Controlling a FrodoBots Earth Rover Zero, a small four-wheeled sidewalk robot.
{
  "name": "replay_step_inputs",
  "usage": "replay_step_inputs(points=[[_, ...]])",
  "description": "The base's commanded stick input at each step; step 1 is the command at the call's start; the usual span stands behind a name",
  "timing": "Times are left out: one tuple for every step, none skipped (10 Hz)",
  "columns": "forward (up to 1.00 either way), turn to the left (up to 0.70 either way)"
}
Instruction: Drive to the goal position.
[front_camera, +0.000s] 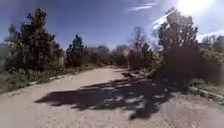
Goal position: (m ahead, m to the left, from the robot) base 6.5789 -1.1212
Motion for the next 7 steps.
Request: replay_step_inputs(points=[[1.0,0.4],[1.0,0.4],[1.0,0.33],[1.0,0.06],[1.0,0.0],[1.0,0.0],[1.0,0.0]])
